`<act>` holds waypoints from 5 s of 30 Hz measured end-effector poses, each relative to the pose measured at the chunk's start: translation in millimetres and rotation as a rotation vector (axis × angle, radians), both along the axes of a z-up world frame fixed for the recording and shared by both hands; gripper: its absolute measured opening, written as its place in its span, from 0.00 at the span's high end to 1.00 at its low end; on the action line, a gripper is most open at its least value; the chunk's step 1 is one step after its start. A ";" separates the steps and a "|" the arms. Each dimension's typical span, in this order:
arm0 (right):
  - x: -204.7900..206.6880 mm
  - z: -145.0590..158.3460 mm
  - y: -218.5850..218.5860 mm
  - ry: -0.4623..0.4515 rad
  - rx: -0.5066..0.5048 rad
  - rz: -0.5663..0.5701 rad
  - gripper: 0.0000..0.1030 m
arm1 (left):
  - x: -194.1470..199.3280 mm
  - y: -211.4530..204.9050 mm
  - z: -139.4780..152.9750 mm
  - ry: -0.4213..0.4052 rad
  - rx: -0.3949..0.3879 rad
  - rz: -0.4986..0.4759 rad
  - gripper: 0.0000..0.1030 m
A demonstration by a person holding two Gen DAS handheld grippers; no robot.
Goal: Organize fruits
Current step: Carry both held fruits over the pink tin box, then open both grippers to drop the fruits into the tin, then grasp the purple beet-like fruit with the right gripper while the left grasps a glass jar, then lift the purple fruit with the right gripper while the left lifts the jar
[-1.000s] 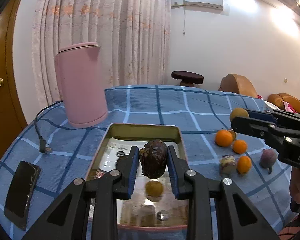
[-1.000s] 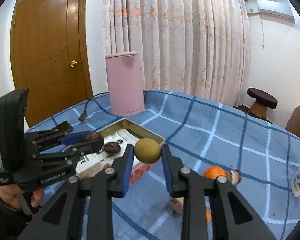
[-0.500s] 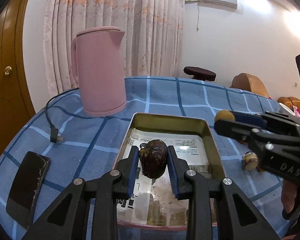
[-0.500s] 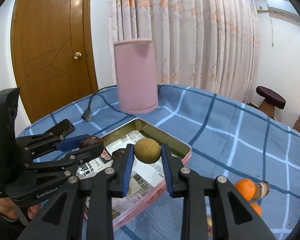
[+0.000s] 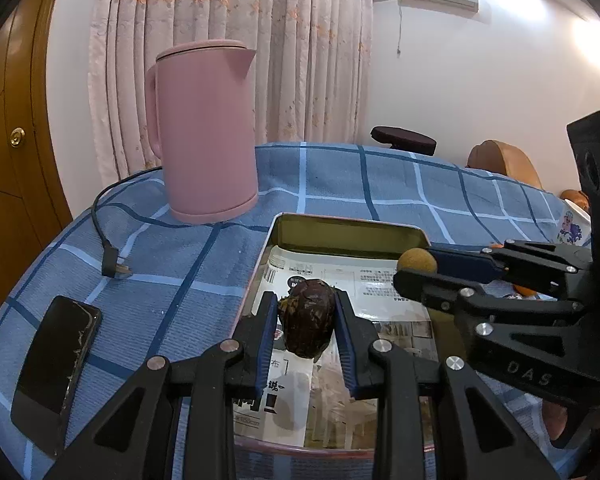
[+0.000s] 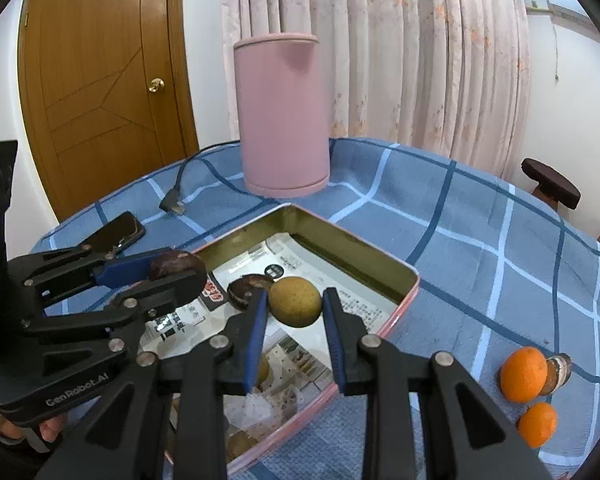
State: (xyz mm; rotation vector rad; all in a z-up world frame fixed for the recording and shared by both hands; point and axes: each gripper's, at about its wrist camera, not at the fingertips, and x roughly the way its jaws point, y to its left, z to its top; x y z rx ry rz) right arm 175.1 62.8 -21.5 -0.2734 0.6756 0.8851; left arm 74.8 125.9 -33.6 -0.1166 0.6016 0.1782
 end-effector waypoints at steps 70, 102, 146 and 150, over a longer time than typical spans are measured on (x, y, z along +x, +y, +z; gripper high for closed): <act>-6.5 -4.2 -251.0 -0.070 -0.043 -0.543 0.13 | 54.6 -168.3 -11.4 0.123 0.056 -0.301 0.41; 1.7 -13.9 -248.0 0.058 0.021 -0.427 0.47 | 78.0 -165.8 -21.7 0.152 -0.071 -0.362 0.65; -38.0 11.4 -249.3 -0.180 0.140 -0.402 0.47 | 34.6 -154.2 4.8 -0.129 -0.001 -0.242 0.65; -35.3 10.1 -243.1 -0.173 0.133 -0.387 0.47 | 31.8 -154.8 5.7 -0.139 0.004 -0.235 0.65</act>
